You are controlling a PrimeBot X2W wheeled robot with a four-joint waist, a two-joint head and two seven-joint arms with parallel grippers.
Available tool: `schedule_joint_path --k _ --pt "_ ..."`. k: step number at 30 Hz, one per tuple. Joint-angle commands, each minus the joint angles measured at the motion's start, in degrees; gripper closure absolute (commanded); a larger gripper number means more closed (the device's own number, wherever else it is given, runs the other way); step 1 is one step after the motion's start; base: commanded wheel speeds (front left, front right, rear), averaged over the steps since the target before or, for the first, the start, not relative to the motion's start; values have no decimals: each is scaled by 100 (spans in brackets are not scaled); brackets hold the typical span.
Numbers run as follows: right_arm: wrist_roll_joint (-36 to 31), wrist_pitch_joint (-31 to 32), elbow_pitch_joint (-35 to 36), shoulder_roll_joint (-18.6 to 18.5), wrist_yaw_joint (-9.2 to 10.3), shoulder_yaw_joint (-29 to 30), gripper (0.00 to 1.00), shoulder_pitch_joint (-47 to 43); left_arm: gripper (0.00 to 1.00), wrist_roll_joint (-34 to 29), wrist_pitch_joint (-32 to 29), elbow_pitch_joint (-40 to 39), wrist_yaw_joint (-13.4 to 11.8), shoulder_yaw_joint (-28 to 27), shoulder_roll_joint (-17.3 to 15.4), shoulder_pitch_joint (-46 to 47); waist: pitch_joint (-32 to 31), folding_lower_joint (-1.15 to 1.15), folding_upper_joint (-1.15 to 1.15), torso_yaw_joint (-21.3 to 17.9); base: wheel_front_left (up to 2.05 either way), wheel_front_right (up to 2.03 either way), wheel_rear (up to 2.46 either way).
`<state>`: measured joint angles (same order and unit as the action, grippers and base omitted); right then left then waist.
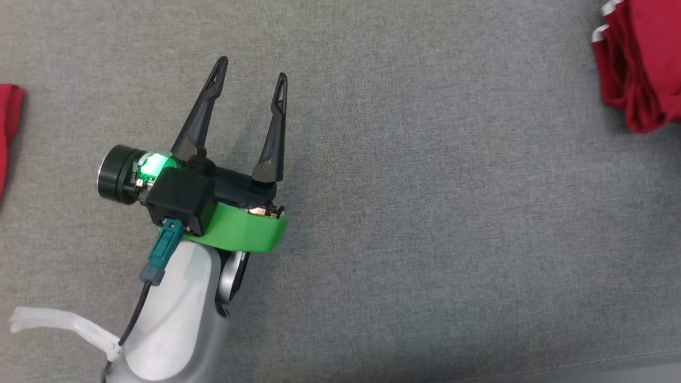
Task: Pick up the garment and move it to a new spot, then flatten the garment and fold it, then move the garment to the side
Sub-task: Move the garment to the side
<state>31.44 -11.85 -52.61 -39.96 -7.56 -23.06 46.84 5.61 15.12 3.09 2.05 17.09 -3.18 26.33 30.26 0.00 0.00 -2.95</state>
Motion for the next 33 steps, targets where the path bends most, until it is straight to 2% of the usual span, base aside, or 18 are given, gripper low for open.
schedule_joint_path --k 1,4,6,7,8,9,14,17,20,25,27,33 --pt "-70 -54 -168 -141 15 48 100 217 0 -67 2 -60 43 32 -32 178 391 0 0 -26 0 0 0" --pt "-199 -136 -566 -335 14 192 100 633 0 -109 -2 -124 46 86 -45 298 577 0 0 31 0 0 0" --pt "-221 -184 -795 -275 14 353 100 849 0 -123 -2 -156 53 103 -65 346 650 0 0 46 0 0 0" --pt "-264 -211 -895 -255 14 416 77 921 0 -131 -1 -167 50 107 -74 366 677 0 0 48 0 0 0" --pt "-298 -223 -1010 -246 14 493 44 1002 0 -134 -1 -172 44 110 -80 383 700 0 0 50 0 0 0" --pt "-313 -250 -1082 -277 14 541 0 1062 0 -134 -1 -174 41 114 -82 394 719 0 0 57 0 0 0" --pt "-542 -334 -1366 -158 14 930 0 1177 0 -88 0 -108 -8 84 -101 363 665 0 0 6 0 0 0" --pt "-730 -334 -1005 -109 14 1402 0 1004 0 -38 0 -33 -45 58 -113 263 519 0 0 -66 0 0 0" --pt "-1020 -333 -401 91 13 2085 0 522 0 2 1 41 -71 24 -134 137 299 0 0 -160 0 0 0" --pt "-1535 -334 837 817 14 3100 0 -581 0 142 2 181 -141 -94 -189 -159 -223 0 0 -307 0 0 0" --pt "-1696 -334 1343 1155 13 3341 0 -979 0 235 2 204 -161 -160 -201 -307 -429 0 0 -365 0 0 0" --pt "-2026 -335 2726 2147 13 3489 0 -2157 0 376 2 304 -265 -355 -292 -820 -1009 0 0 -430 0 0 0"
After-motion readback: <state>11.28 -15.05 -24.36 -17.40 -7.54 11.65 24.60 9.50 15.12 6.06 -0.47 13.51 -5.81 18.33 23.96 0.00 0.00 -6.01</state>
